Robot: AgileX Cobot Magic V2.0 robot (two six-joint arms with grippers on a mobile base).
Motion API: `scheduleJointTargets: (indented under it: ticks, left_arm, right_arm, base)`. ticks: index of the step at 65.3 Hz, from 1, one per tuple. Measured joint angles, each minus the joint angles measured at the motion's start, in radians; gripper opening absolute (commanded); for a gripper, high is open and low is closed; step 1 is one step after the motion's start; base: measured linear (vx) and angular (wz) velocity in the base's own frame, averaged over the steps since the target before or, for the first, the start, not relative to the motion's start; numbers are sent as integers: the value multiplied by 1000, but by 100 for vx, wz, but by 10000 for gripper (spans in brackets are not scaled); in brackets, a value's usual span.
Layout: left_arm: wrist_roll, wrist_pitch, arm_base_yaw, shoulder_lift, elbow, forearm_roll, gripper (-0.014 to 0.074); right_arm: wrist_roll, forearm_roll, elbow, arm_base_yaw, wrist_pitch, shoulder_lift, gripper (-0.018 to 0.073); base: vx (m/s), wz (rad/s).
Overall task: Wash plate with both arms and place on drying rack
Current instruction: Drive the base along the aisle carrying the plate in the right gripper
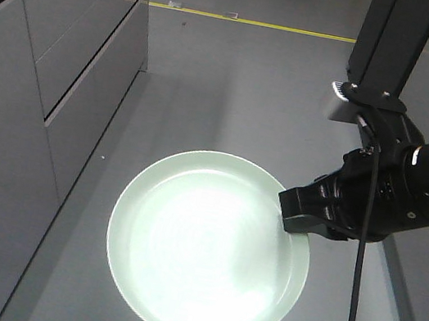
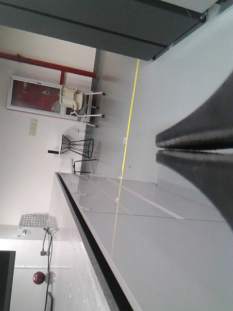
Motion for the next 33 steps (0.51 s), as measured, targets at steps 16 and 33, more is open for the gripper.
scheduleJointTargets:
  ticks: [16, 33]
  left_arm:
    - [0, 0, 0, 0, 0, 0, -7]
    - [0, 0, 0, 0, 0, 0, -7]
  right_arm:
    - [0, 0, 0, 0, 0, 0, -4]
    - [0, -1, 0, 0, 0, 0, -4]
  base:
    - [18, -8]
    - [18, -5]
